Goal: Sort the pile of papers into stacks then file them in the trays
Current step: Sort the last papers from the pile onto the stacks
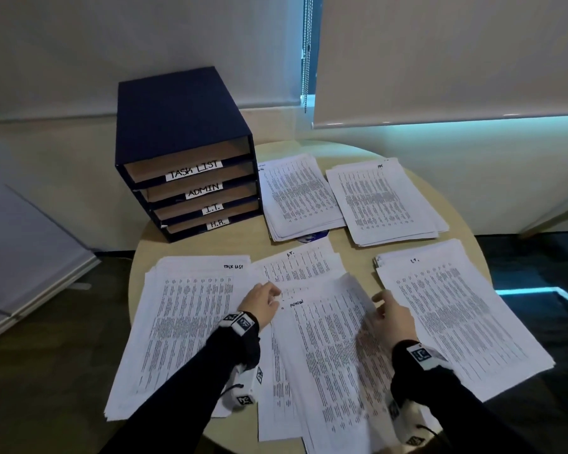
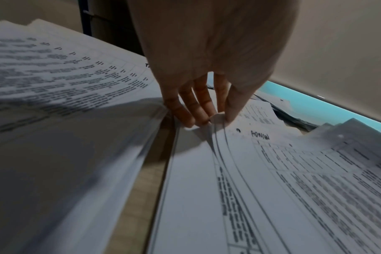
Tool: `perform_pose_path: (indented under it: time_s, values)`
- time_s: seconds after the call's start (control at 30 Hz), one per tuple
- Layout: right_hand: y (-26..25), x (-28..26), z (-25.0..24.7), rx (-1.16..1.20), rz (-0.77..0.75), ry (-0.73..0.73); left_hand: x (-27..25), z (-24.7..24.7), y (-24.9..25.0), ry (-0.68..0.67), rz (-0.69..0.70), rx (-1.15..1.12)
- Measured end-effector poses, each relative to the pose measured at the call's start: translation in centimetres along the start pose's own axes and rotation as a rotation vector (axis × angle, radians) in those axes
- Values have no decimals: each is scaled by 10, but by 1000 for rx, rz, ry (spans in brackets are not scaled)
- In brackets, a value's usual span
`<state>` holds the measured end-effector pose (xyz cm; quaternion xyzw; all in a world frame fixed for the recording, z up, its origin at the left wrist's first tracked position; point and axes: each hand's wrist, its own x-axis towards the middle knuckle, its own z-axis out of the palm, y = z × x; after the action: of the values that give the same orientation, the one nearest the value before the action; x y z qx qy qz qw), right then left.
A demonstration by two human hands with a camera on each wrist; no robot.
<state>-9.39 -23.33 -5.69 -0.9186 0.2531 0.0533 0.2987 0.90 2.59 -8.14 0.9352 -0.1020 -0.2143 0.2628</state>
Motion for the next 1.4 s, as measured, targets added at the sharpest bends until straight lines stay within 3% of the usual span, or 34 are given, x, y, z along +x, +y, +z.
perform_pose_path:
  time_s: [0.13,0.3,0.53,0.73,1.0,1.4]
  values:
    - [8,-1,-5,-90,4,27,2,-1,-5,-64,-68,-109]
    - [17,3,-10,-36,43,46,3,-7,-12,30,-103,-190]
    - [5,9,0,141,134,-49,3,-9,-8,67,-3,70]
    - [-12,11,1,93,138,-115,2,-15,1,72,-17,74]
    - [-23,14,3,126,75,-107,4,-26,7,39,147,201]
    - [-28,11,-4,35,71,-132,2,-33,18,187,302,363]
